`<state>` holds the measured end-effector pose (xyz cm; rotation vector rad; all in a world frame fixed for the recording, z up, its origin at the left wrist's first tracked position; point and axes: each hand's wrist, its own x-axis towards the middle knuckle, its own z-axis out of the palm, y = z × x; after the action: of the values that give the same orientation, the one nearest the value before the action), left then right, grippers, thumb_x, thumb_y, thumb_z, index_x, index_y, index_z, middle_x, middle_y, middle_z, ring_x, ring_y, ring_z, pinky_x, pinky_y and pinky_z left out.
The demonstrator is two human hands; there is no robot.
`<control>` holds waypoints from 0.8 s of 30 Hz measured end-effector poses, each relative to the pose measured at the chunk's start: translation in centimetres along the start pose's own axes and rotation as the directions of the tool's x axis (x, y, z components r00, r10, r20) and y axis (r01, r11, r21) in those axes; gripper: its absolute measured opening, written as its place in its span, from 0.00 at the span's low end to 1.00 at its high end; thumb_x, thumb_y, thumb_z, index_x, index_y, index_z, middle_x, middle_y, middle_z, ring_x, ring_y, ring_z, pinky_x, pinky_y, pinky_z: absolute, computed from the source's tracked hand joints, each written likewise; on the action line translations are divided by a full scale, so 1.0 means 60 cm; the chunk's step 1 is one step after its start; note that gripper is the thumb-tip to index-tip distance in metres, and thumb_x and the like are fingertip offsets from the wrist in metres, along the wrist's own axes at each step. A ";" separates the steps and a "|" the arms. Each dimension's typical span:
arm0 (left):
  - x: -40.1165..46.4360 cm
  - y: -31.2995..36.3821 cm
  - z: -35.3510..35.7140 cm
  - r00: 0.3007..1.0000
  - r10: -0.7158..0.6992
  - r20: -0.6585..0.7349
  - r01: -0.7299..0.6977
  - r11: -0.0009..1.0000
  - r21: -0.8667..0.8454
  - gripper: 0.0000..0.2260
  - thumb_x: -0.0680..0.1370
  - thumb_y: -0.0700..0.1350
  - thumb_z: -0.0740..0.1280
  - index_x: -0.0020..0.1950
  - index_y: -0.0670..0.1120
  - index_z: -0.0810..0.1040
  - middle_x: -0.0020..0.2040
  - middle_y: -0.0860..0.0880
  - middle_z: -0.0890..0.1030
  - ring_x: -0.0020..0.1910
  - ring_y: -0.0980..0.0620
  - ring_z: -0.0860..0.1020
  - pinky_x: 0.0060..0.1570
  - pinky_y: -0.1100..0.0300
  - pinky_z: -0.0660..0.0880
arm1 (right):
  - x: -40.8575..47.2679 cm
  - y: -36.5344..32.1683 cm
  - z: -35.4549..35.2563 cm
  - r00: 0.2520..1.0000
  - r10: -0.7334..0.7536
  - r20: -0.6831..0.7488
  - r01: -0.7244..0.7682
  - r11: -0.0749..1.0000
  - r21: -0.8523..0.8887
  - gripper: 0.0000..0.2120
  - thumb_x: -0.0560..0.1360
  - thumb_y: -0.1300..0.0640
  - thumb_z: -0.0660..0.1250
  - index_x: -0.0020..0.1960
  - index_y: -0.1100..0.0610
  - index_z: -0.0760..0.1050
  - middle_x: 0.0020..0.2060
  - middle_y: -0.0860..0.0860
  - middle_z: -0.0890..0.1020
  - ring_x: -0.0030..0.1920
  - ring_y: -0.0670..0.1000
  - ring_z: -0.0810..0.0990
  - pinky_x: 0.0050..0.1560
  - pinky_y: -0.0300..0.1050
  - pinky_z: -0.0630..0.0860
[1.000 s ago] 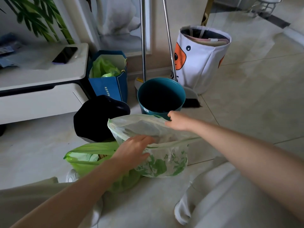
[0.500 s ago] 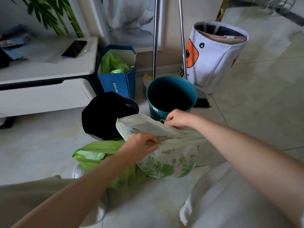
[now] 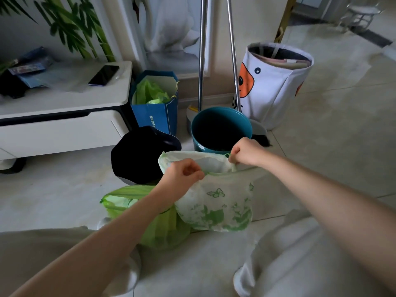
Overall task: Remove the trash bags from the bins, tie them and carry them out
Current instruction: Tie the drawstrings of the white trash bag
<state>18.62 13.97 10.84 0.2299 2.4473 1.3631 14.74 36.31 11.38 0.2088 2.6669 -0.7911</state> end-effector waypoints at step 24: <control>-0.027 0.187 -0.005 0.856 0.456 -0.245 -0.457 0.888 0.057 0.01 0.75 0.39 0.68 0.45 0.44 0.80 0.40 0.50 0.82 0.41 0.53 0.80 0.43 0.64 0.76 | -0.159 -0.047 -0.079 0.772 -0.295 -0.563 0.513 0.812 0.278 0.03 0.72 0.56 0.67 0.43 0.51 0.80 0.33 0.44 0.81 0.38 0.49 0.81 0.44 0.49 0.78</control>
<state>19.79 19.19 20.84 0.7222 2.7128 1.6742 21.55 36.17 20.01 -0.1086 3.0268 -1.6684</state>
